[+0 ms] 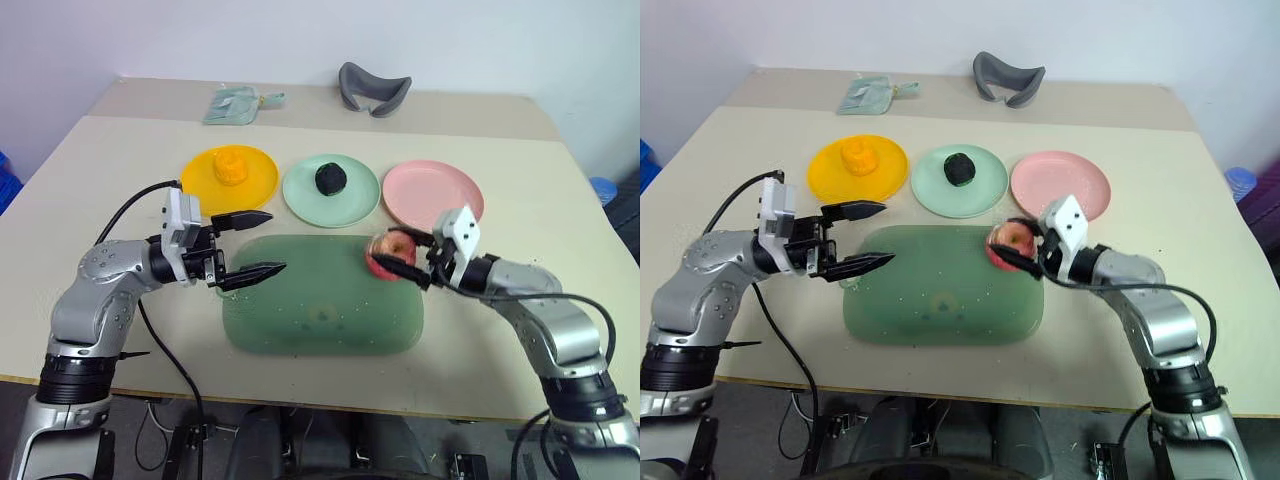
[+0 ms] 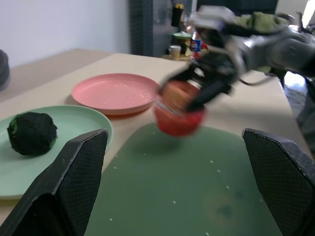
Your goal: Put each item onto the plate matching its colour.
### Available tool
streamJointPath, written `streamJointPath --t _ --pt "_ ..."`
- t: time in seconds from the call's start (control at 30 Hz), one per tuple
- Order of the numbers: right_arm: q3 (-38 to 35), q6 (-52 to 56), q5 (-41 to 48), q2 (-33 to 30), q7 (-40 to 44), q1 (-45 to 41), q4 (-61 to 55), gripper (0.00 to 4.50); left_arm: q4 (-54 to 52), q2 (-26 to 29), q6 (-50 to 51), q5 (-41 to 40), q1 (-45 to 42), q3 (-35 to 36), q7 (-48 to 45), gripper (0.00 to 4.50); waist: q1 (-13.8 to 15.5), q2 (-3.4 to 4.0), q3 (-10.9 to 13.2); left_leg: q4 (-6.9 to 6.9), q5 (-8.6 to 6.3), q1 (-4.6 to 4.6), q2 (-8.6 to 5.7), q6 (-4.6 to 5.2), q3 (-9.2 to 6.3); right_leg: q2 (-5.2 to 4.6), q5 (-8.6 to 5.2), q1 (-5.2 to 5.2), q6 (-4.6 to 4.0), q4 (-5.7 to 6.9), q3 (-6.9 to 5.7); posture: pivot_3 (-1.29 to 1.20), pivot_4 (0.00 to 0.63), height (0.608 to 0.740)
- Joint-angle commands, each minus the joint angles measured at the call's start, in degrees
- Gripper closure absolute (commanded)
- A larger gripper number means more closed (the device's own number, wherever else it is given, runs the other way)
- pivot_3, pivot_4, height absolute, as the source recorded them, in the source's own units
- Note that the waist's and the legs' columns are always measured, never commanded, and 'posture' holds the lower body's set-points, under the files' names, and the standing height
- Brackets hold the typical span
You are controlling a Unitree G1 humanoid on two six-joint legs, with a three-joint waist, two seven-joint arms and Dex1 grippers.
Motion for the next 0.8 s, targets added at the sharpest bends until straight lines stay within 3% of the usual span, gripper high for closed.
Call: streamJointPath --t 0.03,0.37,0.57,0.6,0.67,0.8 --pt "-2.42 -5.59 -3.6 0.5 -1.7 -8.73 10.86 2.09 -2.36 0.93 0.1 -1.03 -0.51 0.57 -0.8 0.0 -0.09 0.01 0.01 0.01 0.0 0.0 0.0 0.0 0.02 -0.01 0.0 -0.01 0.0 0.01 0.01 0.0 0.15 0.74" --pt "-2.64 -28.09 -13.35 5.63 -7.59 -32.38 56.8 2.09 -6.24 -2.08 2.57 -0.21 0.17 1.58 10.24 0.0 -1.32 0.09 0.06 -0.09 0.01 -0.02 0.02 -0.01 0.11 0.0 0.0 -0.11 -0.01 0.01 0.05 0.0 0.15 0.74" --pt "-3.33 -34.96 -15.92 7.15 -7.96 -38.02 71.61 2.09 -9.21 -3.91 4.27 -0.32 1.46 1.92 16.62 0.0 -1.45 0.16 0.09 -0.09 0.01 -0.02 0.04 -0.01 0.12 0.0 0.0 -0.13 -0.01 0.02 0.1 0.0 0.15 0.74" --pt "-3.41 -35.74 -16.3 7.27 -8.4 -38.45 73.03 1.09 -9.69 -4.27 4.38 -0.14 1.74 1.93 17.8 0.0 -1.43 0.16 0.1 -0.09 0.01 -0.02 0.04 -0.01 0.12 -0.01 0.0 -0.13 -0.01 0.02 0.11 0.0 0.15 0.74" --pt "-3.56 -37.57 -17.19 7.33 -9.86 -38.81 74.42 0.19 -9.74 -5.07 3.12 2.55 2.14 1.6 21.09 0.0 -1.4 0.17 0.1 -0.09 0.01 -0.02 0.04 -0.01 0.11 -0.01 0.0 -0.13 0.0 0.02 0.11 0.0 0.15 0.74" --pt "-4.77 -38.53 -16.25 6.07 -7.81 -37.33 70.39 0.09 -7.73 -4.89 4.4 3.69 3.18 1.94 23.56 0.0 -1.46 0.19 0.1 -0.09 0.01 -0.02 0.05 -0.02 0.11 -0.01 0.0 -0.13 -0.01 0.02 0.12 0.0 0.15 0.74"
